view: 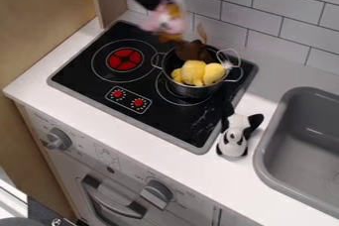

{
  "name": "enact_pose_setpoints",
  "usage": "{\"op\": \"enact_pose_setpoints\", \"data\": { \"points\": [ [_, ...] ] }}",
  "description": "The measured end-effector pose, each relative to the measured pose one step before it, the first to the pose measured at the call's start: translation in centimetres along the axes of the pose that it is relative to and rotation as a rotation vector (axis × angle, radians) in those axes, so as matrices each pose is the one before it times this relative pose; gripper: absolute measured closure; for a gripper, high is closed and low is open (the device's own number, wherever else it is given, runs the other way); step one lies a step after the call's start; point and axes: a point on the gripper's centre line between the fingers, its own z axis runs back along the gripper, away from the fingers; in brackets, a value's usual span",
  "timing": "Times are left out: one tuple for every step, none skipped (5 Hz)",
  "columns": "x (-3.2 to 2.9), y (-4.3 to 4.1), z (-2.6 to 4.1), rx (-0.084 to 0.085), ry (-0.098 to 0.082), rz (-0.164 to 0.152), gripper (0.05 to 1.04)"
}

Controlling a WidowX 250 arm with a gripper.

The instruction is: Put the object to the left burner

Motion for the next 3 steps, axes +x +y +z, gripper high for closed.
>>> {"op": "enact_pose_setpoints", "data": {
  "points": [
    [-2.013, 2.682, 1.289, 0.0643, 0.0348, -0.0694, 1.018],
    [-1.937, 0.975, -0.167, 0.0359, 0.0222, -0.0362, 1.018],
    [-0.835, 0.307, -0.381, 0.0235, -0.0106, 0.0087, 1.001]
  ]
}}
